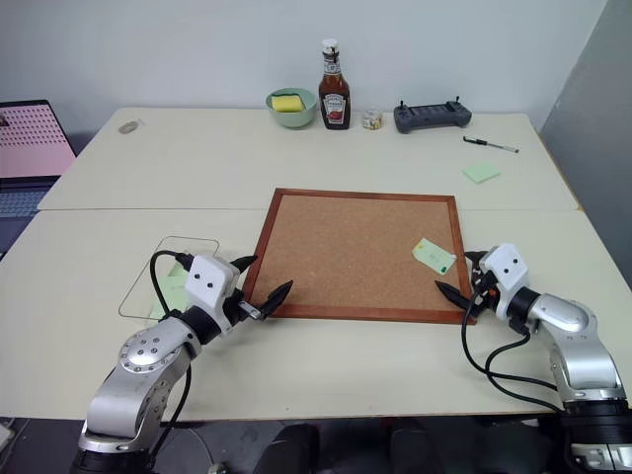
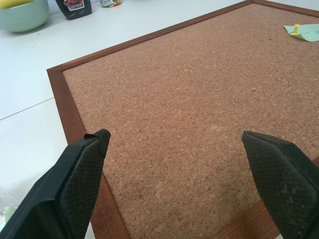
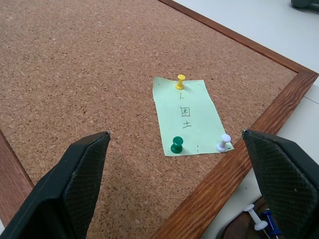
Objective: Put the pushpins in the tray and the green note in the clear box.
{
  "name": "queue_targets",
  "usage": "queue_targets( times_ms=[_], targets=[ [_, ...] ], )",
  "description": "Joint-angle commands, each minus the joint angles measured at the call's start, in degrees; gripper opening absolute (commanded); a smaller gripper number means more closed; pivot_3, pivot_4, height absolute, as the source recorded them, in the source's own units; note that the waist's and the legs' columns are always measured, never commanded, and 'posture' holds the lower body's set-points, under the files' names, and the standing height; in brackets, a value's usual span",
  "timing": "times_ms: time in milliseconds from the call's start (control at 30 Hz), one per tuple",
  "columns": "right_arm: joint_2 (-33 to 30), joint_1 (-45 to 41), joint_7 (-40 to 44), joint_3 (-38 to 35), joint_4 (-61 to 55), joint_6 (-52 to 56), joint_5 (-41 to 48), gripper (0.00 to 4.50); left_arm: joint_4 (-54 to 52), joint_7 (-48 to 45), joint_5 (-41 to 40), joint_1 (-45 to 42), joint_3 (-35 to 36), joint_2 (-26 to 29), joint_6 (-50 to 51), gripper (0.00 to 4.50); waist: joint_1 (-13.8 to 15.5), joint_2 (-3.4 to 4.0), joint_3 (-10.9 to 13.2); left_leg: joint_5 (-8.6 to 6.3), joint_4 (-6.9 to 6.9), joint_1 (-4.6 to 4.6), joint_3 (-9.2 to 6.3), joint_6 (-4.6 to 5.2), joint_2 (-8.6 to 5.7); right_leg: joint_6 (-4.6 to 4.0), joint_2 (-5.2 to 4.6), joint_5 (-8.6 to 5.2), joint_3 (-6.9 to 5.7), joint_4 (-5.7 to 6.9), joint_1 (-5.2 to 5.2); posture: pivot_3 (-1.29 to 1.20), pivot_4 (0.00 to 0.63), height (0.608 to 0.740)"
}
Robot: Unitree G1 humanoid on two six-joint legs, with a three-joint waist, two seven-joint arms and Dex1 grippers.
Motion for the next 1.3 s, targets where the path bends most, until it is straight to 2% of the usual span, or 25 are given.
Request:
queue_targets(
  times_ms=[33, 933, 1033, 1300],
  targets=[
    [0.04, -0.53, 0.27, -1.06, -1.79, -1.02, 0.63, 4.5, -2.24, -0.17, -0.12, -1.13, 0.08, 0.18, -0.7, 4.48, 0.0, 0.0, 0.0, 0.0, 0.0, 0.0, 0.0, 0.0, 0.0, 0.0, 0.0, 0.0, 0.0, 0.0, 0.0, 0.0, 0.15, 0.74],
    [1.07, -0.91, 0.32, -0.73, -3.09, -0.19, 0.69, 4.5, -1.27, -2.69, -2.22, -3.68, 0.89, 1.28, 0.11, 4.48, 0.0, 0.0, 0.0, 0.0, 0.0, 0.0, 0.0, 0.0, 0.0, 0.0, 0.0, 0.0, 0.0, 0.0, 0.0, 0.0, 0.15, 0.74],
    [1.14, -0.64, 0.09, -0.73, -3.99, 0.25, 0.78, 4.5, -1.06, -3.79, -2.38, -4.04, 0.82, 1.37, -0.67, 4.03, 0.0, 0.0, 0.0, 0.0, 0.0, 0.0, 0.0, 0.0, 0.0, 0.0, 0.0, 0.0, 0.0, 0.0, 0.0, 0.0, 0.15, 0.74],
    [1.42, -0.16, -0.36, -0.92, -6.25, 1.16, 1.06, 4.5, 0.05, -6.76, -3.58, -5.93, -0.06, 1.02, -2.52, 2.49, 0.01, 0.0, 0.0, 0.0, 0.0, 0.0, 0.0, 0.0, 0.0, 0.0, 0.0, 0.0, -0.01, 0.0, 0.0, 0.0, 0.15, 0.74]
  ],
)
